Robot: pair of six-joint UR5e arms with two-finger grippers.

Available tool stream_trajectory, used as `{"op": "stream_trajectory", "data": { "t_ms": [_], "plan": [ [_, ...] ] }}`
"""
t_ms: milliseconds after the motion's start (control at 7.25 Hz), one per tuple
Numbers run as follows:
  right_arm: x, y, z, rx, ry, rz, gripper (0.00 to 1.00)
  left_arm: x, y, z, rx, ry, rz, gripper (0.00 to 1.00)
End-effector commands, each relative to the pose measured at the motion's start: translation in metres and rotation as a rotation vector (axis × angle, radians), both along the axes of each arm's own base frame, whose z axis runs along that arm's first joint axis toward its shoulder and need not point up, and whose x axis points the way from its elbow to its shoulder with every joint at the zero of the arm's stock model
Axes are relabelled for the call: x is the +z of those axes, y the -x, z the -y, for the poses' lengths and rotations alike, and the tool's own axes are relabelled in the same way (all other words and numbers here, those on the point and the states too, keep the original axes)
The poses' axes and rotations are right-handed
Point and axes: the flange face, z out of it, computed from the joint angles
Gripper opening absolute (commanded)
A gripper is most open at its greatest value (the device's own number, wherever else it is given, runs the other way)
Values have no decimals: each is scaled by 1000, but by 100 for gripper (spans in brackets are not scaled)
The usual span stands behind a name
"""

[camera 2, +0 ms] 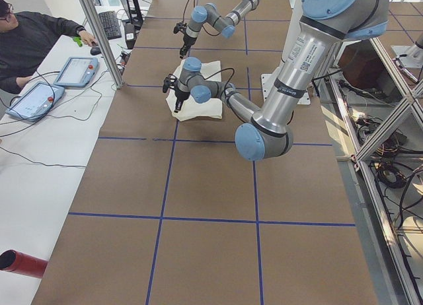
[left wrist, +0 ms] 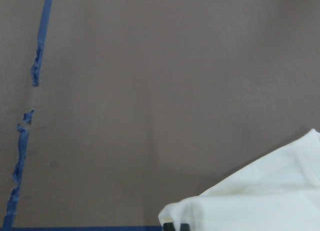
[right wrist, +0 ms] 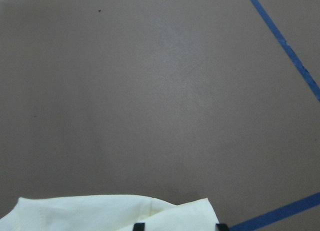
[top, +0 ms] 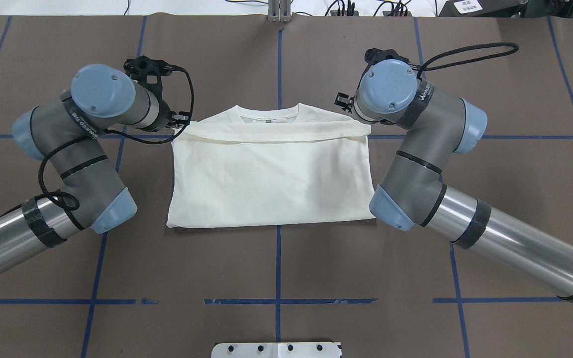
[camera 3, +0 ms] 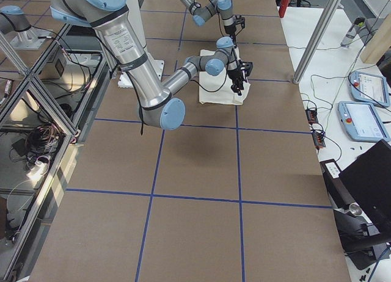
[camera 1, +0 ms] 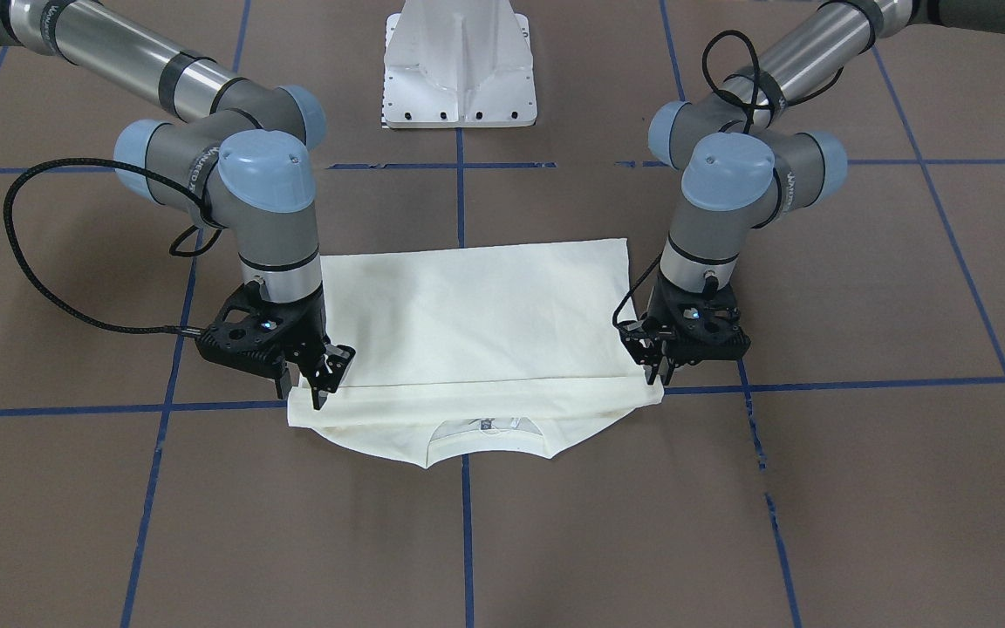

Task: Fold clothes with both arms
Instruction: 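Release the hem near the collar and lower both grippers beside the shirt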

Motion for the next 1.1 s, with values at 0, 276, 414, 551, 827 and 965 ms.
{"op": "stream_trajectory", "data": {
  "t_ms": [0, 276, 414, 551, 827, 965],
  "plan": [
    [-21, -18, -10, -90, -52, 42, 100, -5, 39, -40, 33, -64, -44, 100],
    [-25, -27, -17, -93, -63, 54, 100, 19, 58, -121, 73, -19, -74, 100],
    [-24, -28, -18, -93, -64, 55, 100, 27, 38, -154, 53, 50, -130, 100],
    [-24, -28, -18, -93, -64, 55, 100, 36, 13, -181, 5, 73, -153, 84],
    [-25, -28, -18, -91, -66, 55, 100, 41, -12, -204, -2, 134, -167, 56],
    [-24, -27, -18, -91, -65, 54, 100, 41, -14, -205, 0, 134, -167, 56]
  ]
}}
